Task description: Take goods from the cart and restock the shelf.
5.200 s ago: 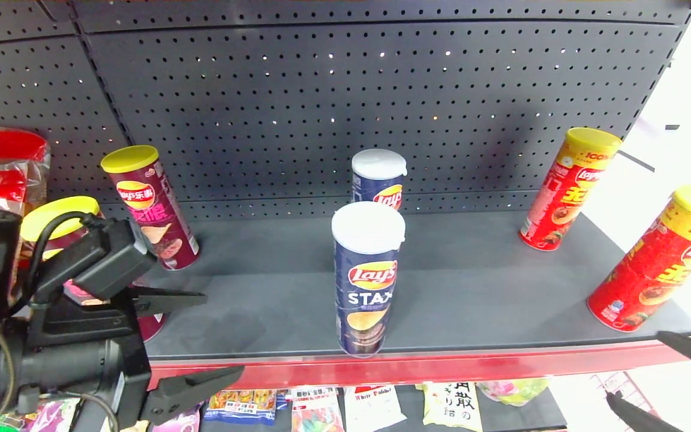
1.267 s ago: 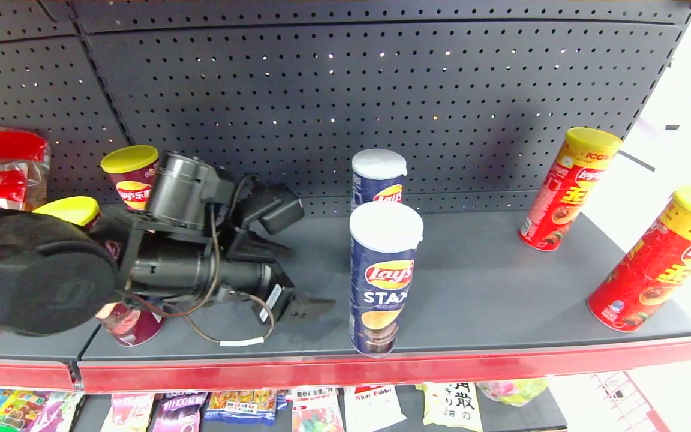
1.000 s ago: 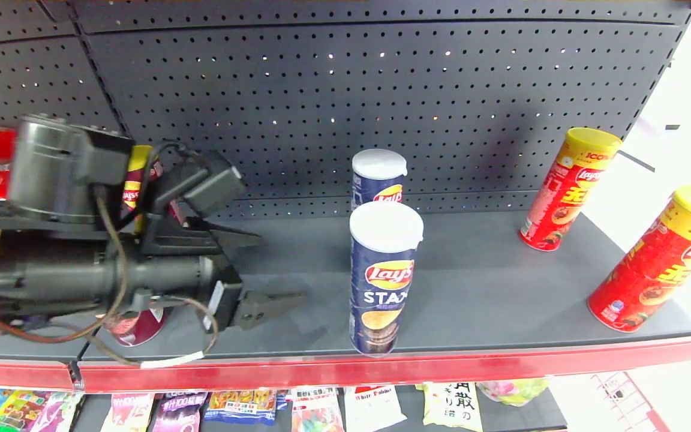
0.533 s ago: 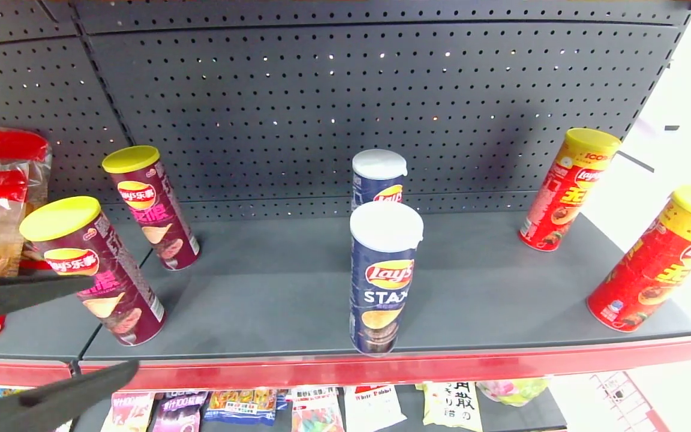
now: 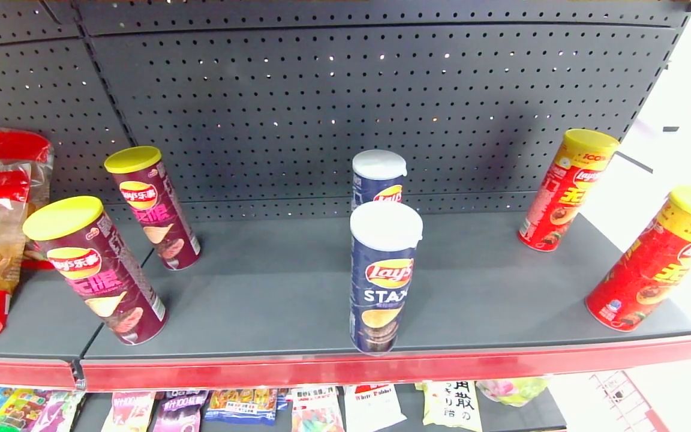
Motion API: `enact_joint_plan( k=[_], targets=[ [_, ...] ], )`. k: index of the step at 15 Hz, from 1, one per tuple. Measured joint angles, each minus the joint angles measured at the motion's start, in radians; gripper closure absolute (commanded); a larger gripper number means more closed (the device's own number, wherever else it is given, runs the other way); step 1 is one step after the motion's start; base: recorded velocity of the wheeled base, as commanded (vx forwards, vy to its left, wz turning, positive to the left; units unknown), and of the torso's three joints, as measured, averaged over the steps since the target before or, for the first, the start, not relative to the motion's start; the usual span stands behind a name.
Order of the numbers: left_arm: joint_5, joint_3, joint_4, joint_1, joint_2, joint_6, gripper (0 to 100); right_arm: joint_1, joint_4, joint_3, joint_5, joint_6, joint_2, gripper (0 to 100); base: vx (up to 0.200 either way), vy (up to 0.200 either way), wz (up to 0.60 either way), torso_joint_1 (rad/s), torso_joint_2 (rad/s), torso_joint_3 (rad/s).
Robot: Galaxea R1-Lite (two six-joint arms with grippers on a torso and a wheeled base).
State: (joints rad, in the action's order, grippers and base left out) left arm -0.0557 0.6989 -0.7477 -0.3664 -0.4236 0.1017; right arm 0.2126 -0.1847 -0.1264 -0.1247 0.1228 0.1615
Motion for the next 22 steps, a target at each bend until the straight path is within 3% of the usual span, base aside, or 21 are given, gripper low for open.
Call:
enact_joint_plan(
  k=[1, 2, 4, 7, 9, 11, 13, 15, 16, 17, 18, 19, 20, 21, 22],
  targets=[
    [-0.063, -0.035, -0.014, 0.005, 0.034, 0.053, 0, -0.038, 0.001, -0.003, -0.001, 0.0, 0.011, 0, 0.0, 0.0, 0.0, 0.0, 0.0, 0.0],
    [-0.088, -0.064, -0.023, 0.021, 0.057, 0.075, 0, -0.074, 0.0, -0.005, -0.001, 0.001, 0.024, 0, 0.0, 0.0, 0.0, 0.0, 0.0, 0.0],
    [-0.1, -0.111, -0.023, 0.1, 0.08, 0.082, 0, -0.151, 0.0, -0.007, -0.002, 0.005, 0.045, 0, 0.0, 0.0, 0.0, 0.0, 0.0, 0.0],
    [-0.109, -0.204, -0.014, 0.287, 0.082, 0.081, 0, -0.29, -0.001, 0.0, 0.003, 0.009, 0.058, 0, 0.0, 0.0, 0.0, 0.0, 0.0, 0.0],
    [-0.109, -0.275, 0.037, 0.342, 0.113, 0.08, 0, -0.32, -0.001, 0.002, 0.004, 0.009, 0.041, 0, 0.0, 0.0, 0.0, 0.0, 0.0, 0.0],
    [-0.107, -0.335, 0.11, 0.357, 0.197, 0.077, 0, -0.324, 0.003, 0.004, 0.004, 0.013, -0.005, 0, 0.0, 0.0, 0.0, 0.0, 0.0, 0.0],
    [-0.096, -0.405, 0.278, 0.362, 0.303, 0.042, 0, -0.322, 0.044, 0.024, 0.004, 0.013, -0.037, 0, 0.0, 0.0, 0.0, 0.0, 0.0, 0.0],
    [-0.079, -0.502, 0.489, 0.366, 0.372, -0.04, 0, -0.321, 0.086, 0.04, 0.013, 0.012, -0.051, 0, 0.0, 0.0, 0.0, 0.0, 0.0, 0.0],
    [-0.044, -0.56, 0.646, 0.366, 0.391, -0.092, 0, -0.321, 0.159, 0.064, 0.048, 0.01, -0.055, 0, 0.0, 0.0, 0.0, 0.0, 0.0, 0.0],
    [0.014, -0.609, 0.727, 0.366, 0.402, -0.119, 0, -0.321, 0.209, 0.086, 0.101, 0.012, -0.057, 0, 0.0, 0.0, 0.0, 0.0, 0.0, 0.0],
    [0.053, -0.642, 0.748, 0.367, 0.411, -0.101, 0, -0.321, 0.249, 0.103, 0.144, 0.017, -0.06, 0, 0.0, 0.0, 0.0, 0.0, 0.0, 0.0],
    [0.057, -0.659, 0.747, 0.368, 0.417, -0.085, 0, -0.321, 0.249, 0.115, 0.147, 0.017, -0.061, 0, 0.0, 0.0, 0.0, 0.0, 0.0, 0.0],
    [0.048, -0.667, 0.747, 0.368, 0.42, -0.047, 0, -0.321, 0.251, 0.121, 0.14, 0.009, -0.062, 0, 0.0, 0.0, 0.0, 0.0, 0.0, 0.0],
    [0.004, -0.672, 0.748, 0.368, 0.422, -0.007, 0, -0.322, 0.25, 0.123, 0.092, -0.033, -0.063, 0, 0.0, 0.0, 0.0, 0.0, 0.0, 0.0],
    [-0.038, -0.676, 0.749, 0.368, 0.423, 0.003, 0, -0.322, 0.247, 0.125, 0.059, -0.059, -0.063, 0, 0.0, 0.0, 0.0, 0.0, 0.0, 0.0]
  ],
)
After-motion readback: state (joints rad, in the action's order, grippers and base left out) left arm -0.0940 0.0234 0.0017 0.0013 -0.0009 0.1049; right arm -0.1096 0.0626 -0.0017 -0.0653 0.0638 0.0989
